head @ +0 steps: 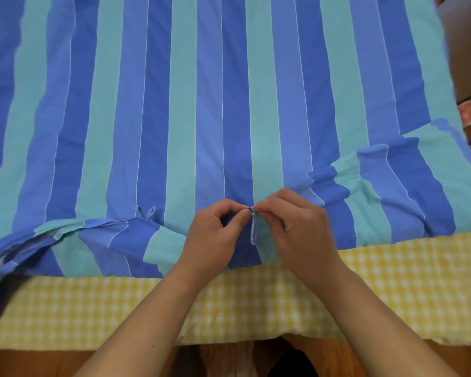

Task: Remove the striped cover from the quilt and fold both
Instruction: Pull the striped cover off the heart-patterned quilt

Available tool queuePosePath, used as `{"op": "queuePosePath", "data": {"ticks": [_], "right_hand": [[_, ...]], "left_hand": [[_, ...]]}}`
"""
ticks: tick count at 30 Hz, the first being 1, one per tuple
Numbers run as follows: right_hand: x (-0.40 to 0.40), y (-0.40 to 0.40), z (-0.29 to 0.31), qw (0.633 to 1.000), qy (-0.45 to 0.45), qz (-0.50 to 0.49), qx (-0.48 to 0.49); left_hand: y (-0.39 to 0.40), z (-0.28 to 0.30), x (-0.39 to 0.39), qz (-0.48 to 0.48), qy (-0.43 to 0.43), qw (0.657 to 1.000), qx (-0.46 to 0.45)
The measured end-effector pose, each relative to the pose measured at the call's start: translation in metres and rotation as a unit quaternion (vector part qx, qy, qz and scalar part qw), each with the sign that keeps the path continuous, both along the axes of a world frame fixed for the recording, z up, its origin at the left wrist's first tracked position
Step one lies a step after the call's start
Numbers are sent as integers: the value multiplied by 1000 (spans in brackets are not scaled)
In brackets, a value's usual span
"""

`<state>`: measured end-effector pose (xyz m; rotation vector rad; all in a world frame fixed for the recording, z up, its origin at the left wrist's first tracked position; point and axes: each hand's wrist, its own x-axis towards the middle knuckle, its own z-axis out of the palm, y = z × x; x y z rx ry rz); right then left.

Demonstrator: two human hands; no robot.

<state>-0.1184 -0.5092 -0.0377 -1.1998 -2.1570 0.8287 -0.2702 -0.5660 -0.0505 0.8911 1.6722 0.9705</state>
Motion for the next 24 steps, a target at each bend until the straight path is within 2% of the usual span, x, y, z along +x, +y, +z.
{"op": "queuePosePath", "data": {"ticks": [4, 6, 8, 10, 12, 14, 16, 18, 20, 24], "right_hand": [[-1, 0, 0, 1000, 16, -7, 6], [10, 29, 2, 996, 8, -91, 23], [29, 72, 7, 974, 34, -226, 0], [43, 108, 15, 943, 54, -329, -15], [48, 123, 21, 927, 100, -357, -60], [40, 116, 25, 936, 122, -312, -106], [30, 84, 19, 962, 76, -224, -139], [22, 41, 11, 978, 37, -119, -165], [18, 6, -1, 989, -1, -28, -147], [14, -19, -20, 985, -33, -7, -167]], "left_hand": [[-4, 4, 1, -35, 41, 998, 12], [-9, 5, 5, -36, 71, 997, 18], [-18, 4, 10, -26, 69, 997, 0], [-28, 1, 13, -12, 51, 998, -26], [-36, -2, 12, 38, -8, 997, -67], [-35, -2, 9, 102, -74, 987, -103], [-30, -1, 6, 135, -102, 979, -117], [-23, 2, 4, 135, -118, 977, -112], [-17, 5, 1, 125, -137, 976, -113], [-5, 12, -6, 79, -173, 973, -128]]}}
